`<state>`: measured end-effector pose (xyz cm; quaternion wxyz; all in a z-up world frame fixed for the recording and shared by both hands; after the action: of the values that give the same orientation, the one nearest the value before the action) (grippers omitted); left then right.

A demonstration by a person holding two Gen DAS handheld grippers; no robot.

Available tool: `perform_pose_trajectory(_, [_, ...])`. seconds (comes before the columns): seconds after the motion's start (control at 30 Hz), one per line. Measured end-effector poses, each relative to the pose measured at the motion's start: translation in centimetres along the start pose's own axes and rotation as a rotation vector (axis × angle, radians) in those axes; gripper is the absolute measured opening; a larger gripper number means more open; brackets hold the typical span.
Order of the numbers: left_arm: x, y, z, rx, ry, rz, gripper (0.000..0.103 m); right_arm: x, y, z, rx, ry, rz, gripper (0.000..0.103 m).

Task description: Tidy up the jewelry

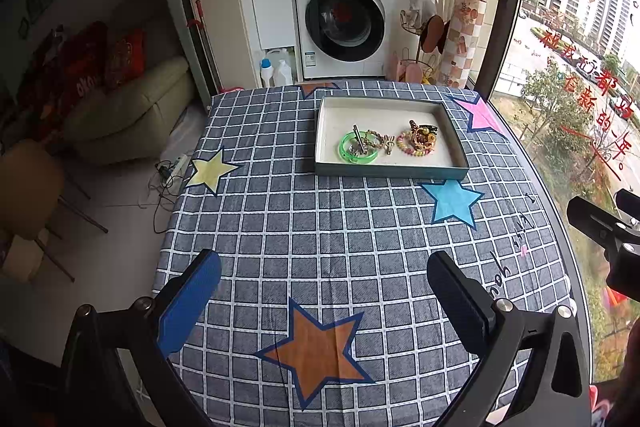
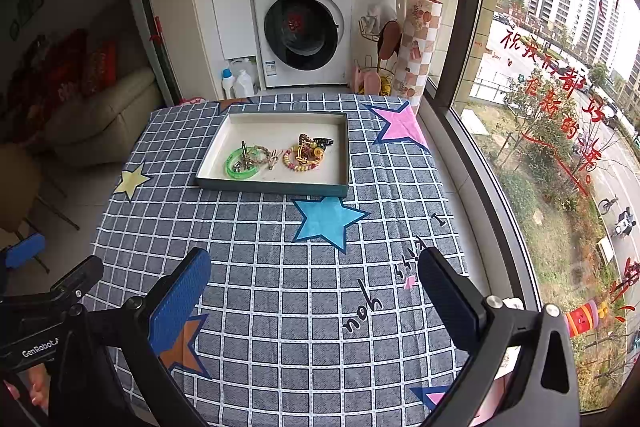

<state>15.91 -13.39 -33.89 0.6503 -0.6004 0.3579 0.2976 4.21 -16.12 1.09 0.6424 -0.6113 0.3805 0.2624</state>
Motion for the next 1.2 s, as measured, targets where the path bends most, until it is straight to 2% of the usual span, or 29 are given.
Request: perform_pose_trajectory(1.2, [0.08, 0.22, 0.02, -0.009, 0.011, 0.005, 0.103, 0.48, 0.23, 0.45, 0.000, -0.007, 0.008, 0.103])
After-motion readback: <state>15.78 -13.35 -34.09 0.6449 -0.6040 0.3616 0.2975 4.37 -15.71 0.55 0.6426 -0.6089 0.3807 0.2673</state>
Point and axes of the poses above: each gripper's, at about its wrist camera, not at the fingertips, and x roughly the way its jaws point, z to its left, y to its underside, the point moved 1 cm from there along x, roughly the way its jaws point, and after that the axes turned 3 degrees about z, right-handed, at the moved point
